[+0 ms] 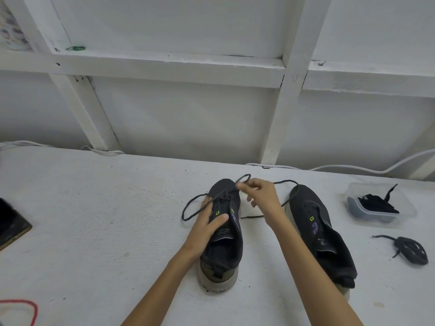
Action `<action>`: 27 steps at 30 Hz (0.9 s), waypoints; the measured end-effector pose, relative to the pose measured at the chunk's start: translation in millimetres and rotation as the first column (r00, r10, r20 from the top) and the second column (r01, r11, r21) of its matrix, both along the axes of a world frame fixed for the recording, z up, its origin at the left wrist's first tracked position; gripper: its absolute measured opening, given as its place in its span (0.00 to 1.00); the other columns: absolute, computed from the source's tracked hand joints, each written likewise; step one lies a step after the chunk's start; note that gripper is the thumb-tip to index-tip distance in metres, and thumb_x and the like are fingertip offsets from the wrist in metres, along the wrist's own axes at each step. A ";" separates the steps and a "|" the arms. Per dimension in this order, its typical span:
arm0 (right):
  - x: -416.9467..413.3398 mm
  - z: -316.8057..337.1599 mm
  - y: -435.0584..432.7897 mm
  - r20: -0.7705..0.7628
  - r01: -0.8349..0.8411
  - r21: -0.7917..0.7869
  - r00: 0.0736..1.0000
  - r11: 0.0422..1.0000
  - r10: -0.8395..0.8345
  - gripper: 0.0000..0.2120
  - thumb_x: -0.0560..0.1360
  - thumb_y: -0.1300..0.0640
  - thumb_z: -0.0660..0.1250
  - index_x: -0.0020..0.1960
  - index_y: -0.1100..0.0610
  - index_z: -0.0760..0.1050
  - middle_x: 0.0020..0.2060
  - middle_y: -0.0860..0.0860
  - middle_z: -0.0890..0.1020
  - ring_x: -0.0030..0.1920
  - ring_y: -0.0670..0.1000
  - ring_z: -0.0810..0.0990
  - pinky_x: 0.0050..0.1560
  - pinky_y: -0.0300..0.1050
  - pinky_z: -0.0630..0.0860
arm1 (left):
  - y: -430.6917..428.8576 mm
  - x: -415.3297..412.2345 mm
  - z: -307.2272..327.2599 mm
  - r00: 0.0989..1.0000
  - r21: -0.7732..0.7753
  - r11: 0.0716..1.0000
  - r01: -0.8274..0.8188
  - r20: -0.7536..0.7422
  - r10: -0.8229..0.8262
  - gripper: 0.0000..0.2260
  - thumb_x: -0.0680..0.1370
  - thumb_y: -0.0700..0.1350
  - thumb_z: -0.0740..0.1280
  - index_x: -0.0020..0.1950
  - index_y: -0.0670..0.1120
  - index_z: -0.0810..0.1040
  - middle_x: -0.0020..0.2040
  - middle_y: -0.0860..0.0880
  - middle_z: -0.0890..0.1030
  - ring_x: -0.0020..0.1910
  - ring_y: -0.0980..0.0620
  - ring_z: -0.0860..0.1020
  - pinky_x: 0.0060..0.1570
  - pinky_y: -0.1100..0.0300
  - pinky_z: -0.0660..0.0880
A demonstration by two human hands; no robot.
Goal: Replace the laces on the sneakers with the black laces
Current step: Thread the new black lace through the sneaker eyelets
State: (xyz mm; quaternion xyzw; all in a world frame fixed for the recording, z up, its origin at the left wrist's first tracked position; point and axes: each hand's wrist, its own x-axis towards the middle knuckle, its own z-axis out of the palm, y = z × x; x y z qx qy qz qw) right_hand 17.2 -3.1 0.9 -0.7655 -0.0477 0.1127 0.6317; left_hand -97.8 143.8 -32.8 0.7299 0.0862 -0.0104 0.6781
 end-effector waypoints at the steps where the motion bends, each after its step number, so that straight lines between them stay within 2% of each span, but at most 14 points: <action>1: -3.8 -3.6 0.7 -0.004 -0.082 -0.061 0.997 0.995 0.082 0.10 0.69 0.55 0.77 0.42 0.61 0.82 0.33 0.48 0.80 0.29 0.43 0.73 0.28 0.35 0.68 | -0.4 0.5 0.6 1.000 -0.005 1.000 0.007 0.014 -0.007 0.31 0.70 0.64 0.68 0.72 0.63 0.66 0.76 0.58 0.63 0.75 0.56 0.62 0.74 0.47 0.62; 3: -6.8 -7.9 2.1 0.016 -0.145 -0.127 0.989 0.981 0.148 0.09 0.68 0.57 0.78 0.40 0.63 0.82 0.31 0.47 0.80 0.27 0.39 0.73 0.28 0.31 0.67 | -0.1 1.1 -1.1 1.000 -0.007 1.000 0.010 0.017 -0.010 0.30 0.70 0.64 0.68 0.71 0.64 0.66 0.75 0.57 0.65 0.74 0.55 0.64 0.73 0.46 0.62; 5: -4.9 -6.4 2.3 0.067 -0.071 -0.103 0.995 0.992 0.078 0.08 0.68 0.59 0.78 0.39 0.63 0.82 0.30 0.48 0.80 0.27 0.41 0.71 0.29 0.31 0.67 | 0.0 0.4 -1.9 1.000 -0.004 1.000 0.004 0.002 -0.004 0.31 0.70 0.66 0.68 0.72 0.65 0.65 0.75 0.57 0.64 0.74 0.54 0.63 0.73 0.46 0.63; 8: 2.1 2.3 -1.0 0.034 0.208 0.152 0.976 0.966 -0.215 0.06 0.73 0.59 0.73 0.40 0.60 0.79 0.29 0.48 0.76 0.27 0.46 0.70 0.29 0.37 0.66 | -0.8 -0.7 -1.4 1.000 0.011 1.000 -0.005 -0.018 0.005 0.34 0.71 0.64 0.68 0.75 0.61 0.62 0.76 0.60 0.61 0.74 0.59 0.61 0.73 0.55 0.62; 10: 5.1 5.7 -4.7 -0.025 0.311 0.253 0.949 0.916 -0.315 0.08 0.75 0.57 0.72 0.40 0.59 0.77 0.30 0.49 0.74 0.28 0.47 0.68 0.30 0.39 0.65 | -1.1 -1.5 1.0 1.000 0.006 1.000 -0.011 -0.019 0.011 0.26 0.77 0.56 0.66 0.74 0.60 0.63 0.73 0.62 0.64 0.70 0.64 0.65 0.66 0.66 0.65; 12: 0.4 3.6 -5.0 -0.021 0.213 0.159 0.977 0.964 -0.212 0.08 0.74 0.55 0.73 0.41 0.58 0.78 0.32 0.50 0.77 0.28 0.47 0.69 0.29 0.38 0.66 | -0.4 -1.4 0.2 1.000 0.017 1.000 -0.013 -0.026 0.013 0.26 0.77 0.56 0.66 0.73 0.61 0.62 0.73 0.62 0.64 0.71 0.64 0.64 0.69 0.64 0.64; 14: -10.6 -3.4 -1.2 -0.022 0.026 0.007 0.999 1.000 -0.026 0.09 0.70 0.54 0.77 0.41 0.60 0.81 0.37 0.52 0.82 0.27 0.45 0.71 0.28 0.35 0.67 | -0.8 -1.1 0.8 0.999 0.033 0.999 -0.013 -0.039 0.015 0.31 0.76 0.58 0.66 0.76 0.60 0.57 0.77 0.62 0.57 0.75 0.62 0.56 0.76 0.56 0.57; 16: -16.0 -9.9 2.6 0.019 -0.077 -0.066 0.997 0.995 0.078 0.09 0.68 0.57 0.78 0.37 0.62 0.81 0.38 0.55 0.84 0.27 0.44 0.73 0.29 0.33 0.69 | -1.2 -1.4 2.0 0.998 0.052 0.999 -0.014 -0.056 0.017 0.36 0.75 0.59 0.65 0.78 0.57 0.51 0.79 0.60 0.51 0.76 0.63 0.50 0.77 0.53 0.51; 17: -15.2 -10.2 3.6 0.048 -0.071 -0.068 0.996 0.995 0.074 0.09 0.67 0.58 0.78 0.36 0.62 0.80 0.37 0.55 0.84 0.27 0.44 0.73 0.29 0.34 0.69 | -1.7 -2.7 4.1 0.999 0.056 0.998 -0.011 -0.052 0.014 0.37 0.75 0.59 0.65 0.79 0.57 0.50 0.79 0.60 0.49 0.77 0.63 0.48 0.78 0.53 0.50; 19: -9.0 -6.1 3.0 0.086 0.051 -0.011 0.995 0.999 -0.050 0.09 0.69 0.58 0.77 0.34 0.60 0.79 0.35 0.53 0.83 0.27 0.46 0.73 0.30 0.35 0.69 | -1.9 -4.1 6.1 0.999 0.061 0.998 -0.010 -0.038 0.013 0.37 0.74 0.61 0.65 0.79 0.58 0.51 0.79 0.60 0.51 0.77 0.61 0.51 0.77 0.52 0.52; 21: 0.0 0.7 -1.5 0.078 0.245 0.129 0.963 0.961 -0.256 0.09 0.72 0.58 0.74 0.36 0.59 0.78 0.32 0.50 0.80 0.27 0.47 0.72 0.32 0.37 0.68 | -2.0 -4.6 7.2 1.000 0.058 0.998 -0.007 -0.021 0.009 0.37 0.71 0.64 0.65 0.78 0.59 0.55 0.77 0.61 0.58 0.76 0.60 0.58 0.76 0.51 0.57; 23: 4.0 4.1 -3.8 0.051 0.341 0.216 0.932 0.915 -0.359 0.09 0.75 0.57 0.72 0.38 0.58 0.76 0.32 0.50 0.77 0.27 0.45 0.71 0.34 0.39 0.68 | -2.3 -4.2 8.1 1.000 0.056 0.998 -0.002 0.002 0.002 0.36 0.70 0.64 0.65 0.76 0.61 0.58 0.75 0.61 0.63 0.73 0.60 0.62 0.75 0.51 0.60; 25: 0.3 1.7 -0.8 0.043 0.257 0.160 0.963 0.953 -0.267 0.10 0.74 0.54 0.72 0.38 0.57 0.77 0.33 0.50 0.77 0.28 0.45 0.72 0.33 0.38 0.68 | -3.0 -4.3 10.1 1.000 0.042 0.999 0.000 0.013 -0.001 0.33 0.70 0.63 0.65 0.74 0.63 0.61 0.73 0.62 0.65 0.72 0.61 0.64 0.74 0.52 0.61; 27: -9.1 -5.5 5.3 0.019 0.072 0.032 0.997 0.997 -0.073 0.09 0.71 0.52 0.76 0.39 0.56 0.80 0.36 0.50 0.81 0.30 0.43 0.74 0.31 0.35 0.69 | -3.5 -3.9 10.7 1.000 0.047 0.999 -0.001 0.028 -0.001 0.29 0.71 0.62 0.65 0.71 0.64 0.63 0.71 0.62 0.67 0.71 0.62 0.66 0.73 0.54 0.63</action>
